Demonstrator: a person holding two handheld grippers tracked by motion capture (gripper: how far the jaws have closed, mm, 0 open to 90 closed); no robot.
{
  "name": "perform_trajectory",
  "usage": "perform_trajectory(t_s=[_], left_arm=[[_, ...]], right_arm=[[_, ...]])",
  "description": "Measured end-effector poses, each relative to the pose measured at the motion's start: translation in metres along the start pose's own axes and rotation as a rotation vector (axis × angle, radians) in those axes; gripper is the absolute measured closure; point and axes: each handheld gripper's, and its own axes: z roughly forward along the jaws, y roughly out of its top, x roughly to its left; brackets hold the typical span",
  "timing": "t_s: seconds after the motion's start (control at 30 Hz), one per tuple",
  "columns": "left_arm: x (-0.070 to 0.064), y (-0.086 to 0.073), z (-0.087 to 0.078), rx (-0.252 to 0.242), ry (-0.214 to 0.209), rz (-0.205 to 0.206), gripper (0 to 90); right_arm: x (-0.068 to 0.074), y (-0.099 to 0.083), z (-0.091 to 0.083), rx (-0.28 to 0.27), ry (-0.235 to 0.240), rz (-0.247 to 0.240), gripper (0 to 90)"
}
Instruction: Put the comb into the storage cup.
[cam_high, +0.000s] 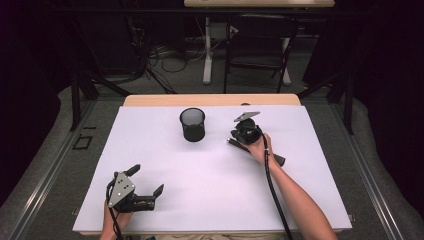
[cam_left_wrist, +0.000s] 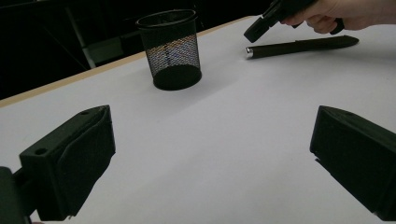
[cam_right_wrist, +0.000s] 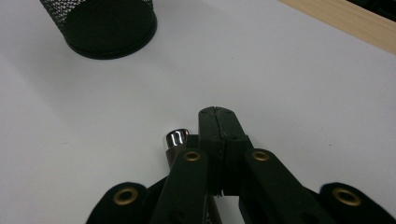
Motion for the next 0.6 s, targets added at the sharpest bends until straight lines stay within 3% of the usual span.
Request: perform_trajectory(t_s=[0.6], left_arm=[[0.001, 0.000, 0.002, 0.012, -0.002, -0.003, 0.1]], right_arm=[[0.001, -0.001, 0.011, 0.043, -0.001, 0.003, 90.0]])
